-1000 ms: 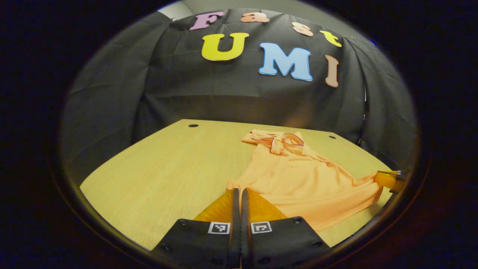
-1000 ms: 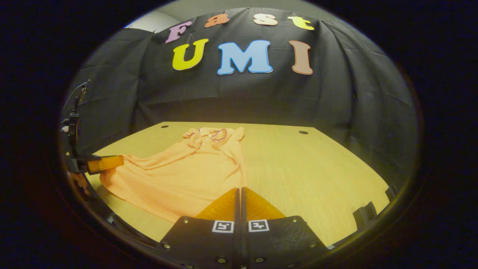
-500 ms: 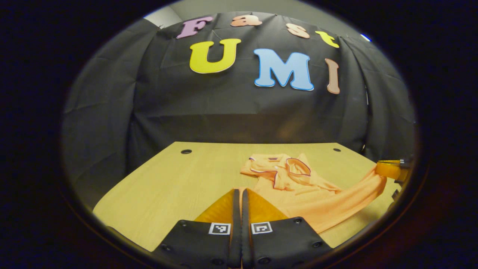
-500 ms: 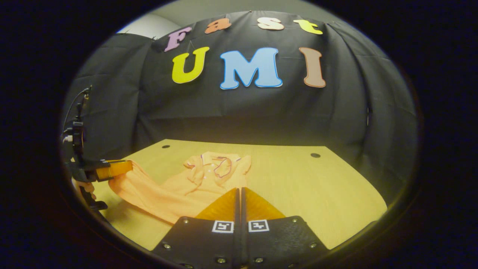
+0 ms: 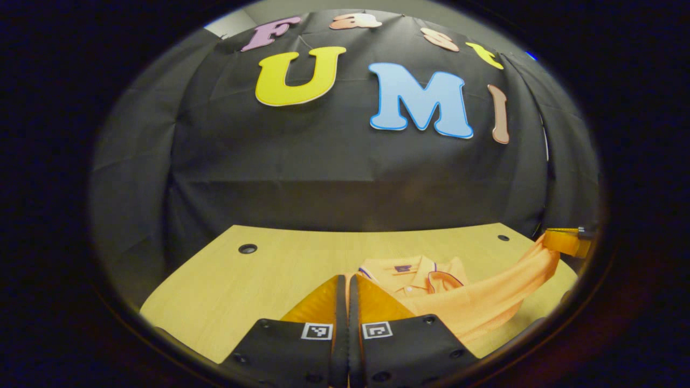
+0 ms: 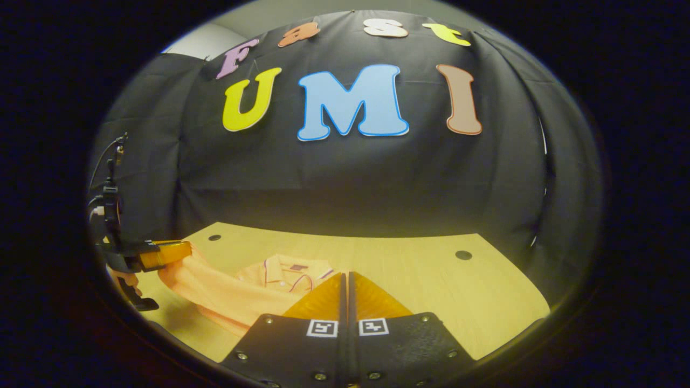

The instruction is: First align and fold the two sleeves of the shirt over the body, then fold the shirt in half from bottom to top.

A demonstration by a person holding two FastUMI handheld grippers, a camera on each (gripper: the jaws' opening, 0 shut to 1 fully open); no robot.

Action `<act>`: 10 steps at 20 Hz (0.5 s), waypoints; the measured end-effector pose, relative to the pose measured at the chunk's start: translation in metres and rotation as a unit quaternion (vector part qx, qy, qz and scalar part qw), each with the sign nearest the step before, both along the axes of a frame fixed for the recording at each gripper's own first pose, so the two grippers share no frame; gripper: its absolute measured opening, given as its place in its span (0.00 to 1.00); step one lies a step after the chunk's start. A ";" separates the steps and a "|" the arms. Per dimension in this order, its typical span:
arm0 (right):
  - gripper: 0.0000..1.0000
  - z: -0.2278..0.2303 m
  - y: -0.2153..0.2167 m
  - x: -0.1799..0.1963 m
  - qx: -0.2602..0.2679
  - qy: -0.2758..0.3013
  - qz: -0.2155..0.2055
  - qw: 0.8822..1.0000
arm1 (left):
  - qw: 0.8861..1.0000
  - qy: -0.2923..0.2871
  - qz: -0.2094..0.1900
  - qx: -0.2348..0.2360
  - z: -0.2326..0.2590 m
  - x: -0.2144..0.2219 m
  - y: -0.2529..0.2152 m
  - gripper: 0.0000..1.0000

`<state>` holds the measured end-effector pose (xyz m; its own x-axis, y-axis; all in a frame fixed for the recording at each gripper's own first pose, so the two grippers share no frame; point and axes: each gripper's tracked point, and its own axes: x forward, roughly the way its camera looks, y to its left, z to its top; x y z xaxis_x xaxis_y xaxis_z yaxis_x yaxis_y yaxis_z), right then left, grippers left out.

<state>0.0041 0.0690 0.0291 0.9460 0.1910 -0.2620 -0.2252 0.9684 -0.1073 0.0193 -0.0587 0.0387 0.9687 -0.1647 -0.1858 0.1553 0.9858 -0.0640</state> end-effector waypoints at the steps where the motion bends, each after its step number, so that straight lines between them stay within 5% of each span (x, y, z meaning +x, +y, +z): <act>1: 0.00 0.001 0.002 0.017 0.003 0.000 -0.001 1.000 | 1.000 -0.001 -0.002 0.003 0.003 0.017 -0.004 0.06; 10: 0.00 -0.021 -0.012 0.149 0.023 0.012 -0.032 0.999 | 0.999 -0.030 -0.014 0.023 0.002 0.133 -0.040 0.08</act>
